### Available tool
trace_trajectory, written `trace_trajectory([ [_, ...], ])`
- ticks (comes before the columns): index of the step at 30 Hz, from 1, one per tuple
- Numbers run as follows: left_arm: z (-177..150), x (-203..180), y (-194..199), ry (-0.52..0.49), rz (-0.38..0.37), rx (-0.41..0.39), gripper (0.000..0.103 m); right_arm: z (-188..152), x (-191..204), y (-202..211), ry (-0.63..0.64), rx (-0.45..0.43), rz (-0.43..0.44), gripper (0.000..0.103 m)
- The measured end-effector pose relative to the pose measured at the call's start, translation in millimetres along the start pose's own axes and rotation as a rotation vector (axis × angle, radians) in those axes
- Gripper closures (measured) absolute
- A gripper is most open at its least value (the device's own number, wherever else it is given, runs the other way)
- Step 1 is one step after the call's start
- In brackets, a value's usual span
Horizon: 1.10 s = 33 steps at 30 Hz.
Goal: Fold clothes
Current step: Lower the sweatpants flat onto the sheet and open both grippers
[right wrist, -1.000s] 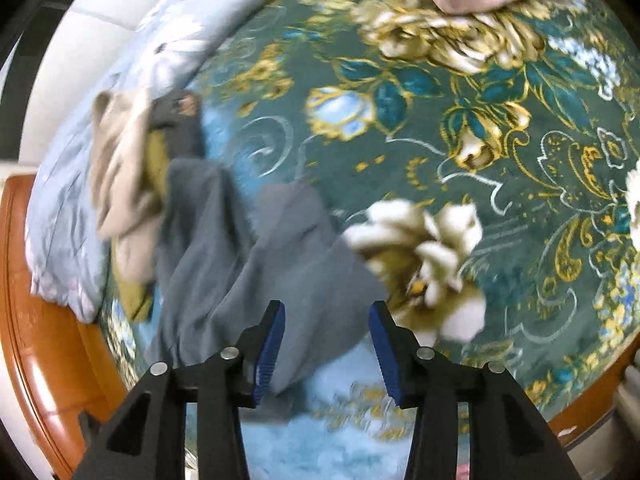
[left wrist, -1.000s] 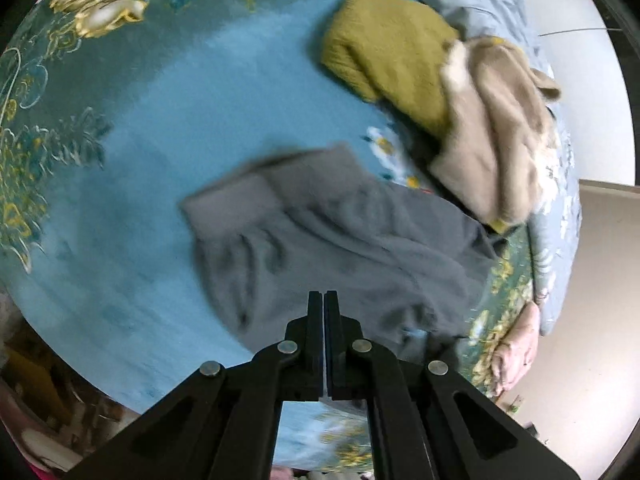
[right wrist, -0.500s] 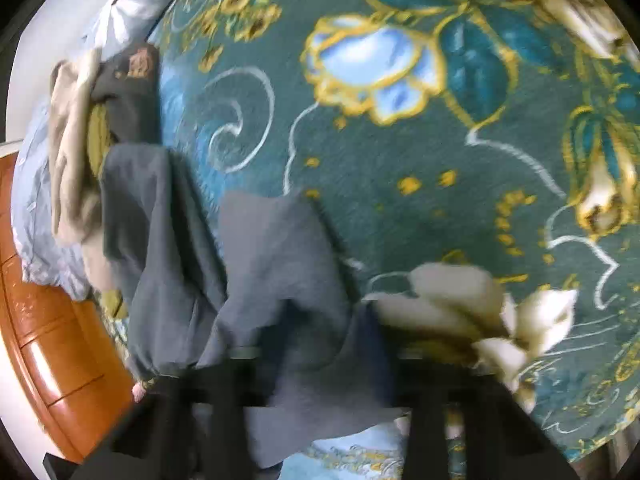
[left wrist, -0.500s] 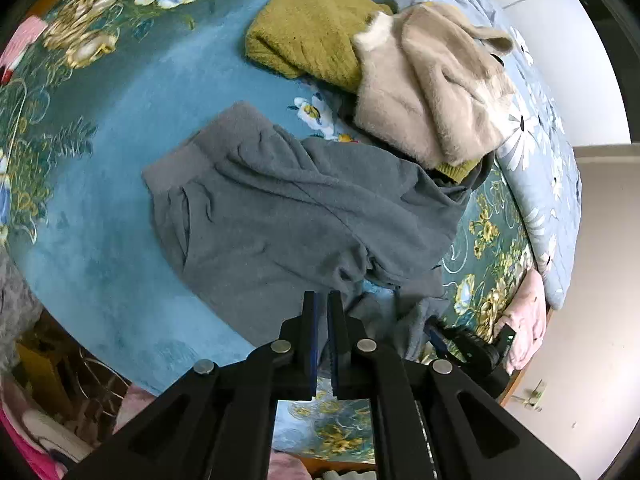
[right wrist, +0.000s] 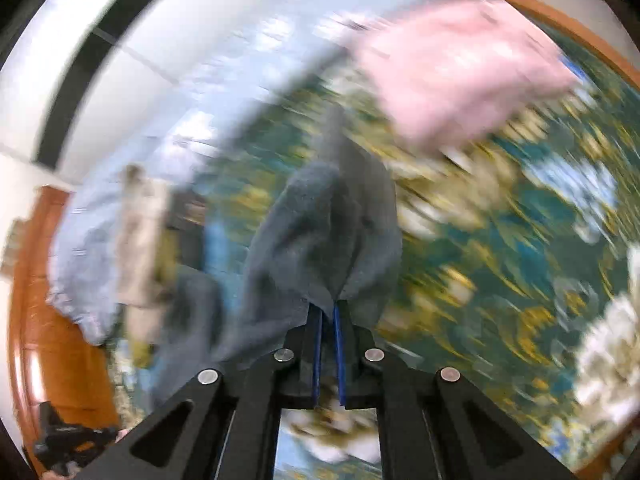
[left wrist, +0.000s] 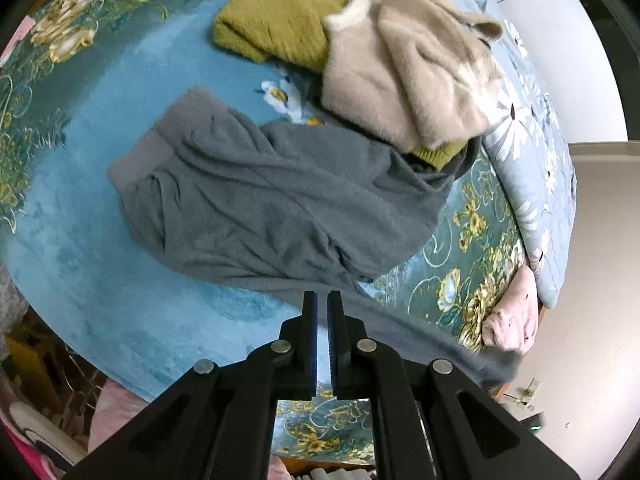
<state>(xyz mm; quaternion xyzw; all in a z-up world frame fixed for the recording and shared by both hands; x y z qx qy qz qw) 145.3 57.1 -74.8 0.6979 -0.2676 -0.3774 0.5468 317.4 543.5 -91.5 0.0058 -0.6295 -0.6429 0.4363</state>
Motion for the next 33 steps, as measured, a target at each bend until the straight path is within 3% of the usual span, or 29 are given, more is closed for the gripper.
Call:
trace_trajectory([
  [3,-4,-3,-10,-0.008,0.015,0.028,0.100,-26,-58,-16,-0.149,0.098,-0.136,0.093],
  [5,-4,-4,-12,-0.016,0.032,0.035,0.100,-34,-78,-8,-0.230,0.077,-0.143,0.093],
  [7,-4,-3,-13,-0.013,0.040,0.036,0.100,-28,-84,5,-0.285,0.023,-0.111,0.083],
  [9,-3,-1,-12,-0.003,0.043,0.033,0.099,-22,-86,20,-0.333,-0.040,-0.078,0.053],
  [10,-2,0,-11,0.004,0.043,0.030,0.099,-19,-88,22,-0.357,-0.062,-0.067,0.048],
  [14,1,5,-6,0.023,0.045,0.021,0.089,-16,-116,12,-0.508,-0.051,-0.084,0.047],
  [16,1,8,-4,0.030,0.045,0.017,0.089,-22,-135,-4,-0.617,-0.026,-0.067,0.047],
  [18,0,11,-2,0.033,0.051,0.013,0.089,-25,-151,-19,-0.686,-0.009,-0.059,0.053],
  [19,-1,13,-1,0.034,0.055,0.011,0.089,-26,-154,-21,-0.708,-0.015,-0.058,0.062],
  [21,-1,17,1,0.043,0.061,0.008,0.089,-28,-158,-24,-0.776,-0.025,-0.035,0.093],
  [22,-1,20,2,0.050,0.062,0.006,0.089,-29,-160,-25,-0.809,-0.030,-0.024,0.096],
  [23,-2,23,3,0.056,0.062,0.003,0.089,-28,-159,-24,-0.817,-0.036,-0.012,0.098],
  [26,-2,30,5,0.076,0.064,-0.005,0.089,-3,-129,5,-0.629,-0.067,0.032,0.099],
  [29,-2,41,7,0.102,0.067,-0.010,0.089,6,-108,55,-0.466,-0.155,0.093,0.099],
  [32,-2,55,7,0.130,0.069,-0.014,0.088,-8,-126,76,-0.438,-0.189,0.014,0.099],
  [33,-2,59,8,0.139,0.070,-0.015,0.088,-15,-141,63,-0.457,-0.138,-0.046,0.099],
])
Point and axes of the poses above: each gripper's, at about its wrist camera, not at the fingertips, and y roughly against the way its jaws point, x to its left, z to its top, the point moved 2 cm from there along -y, roughly the way its jaws point, and after that the axes turned 8 degrees about z, right-handed, at the moved point
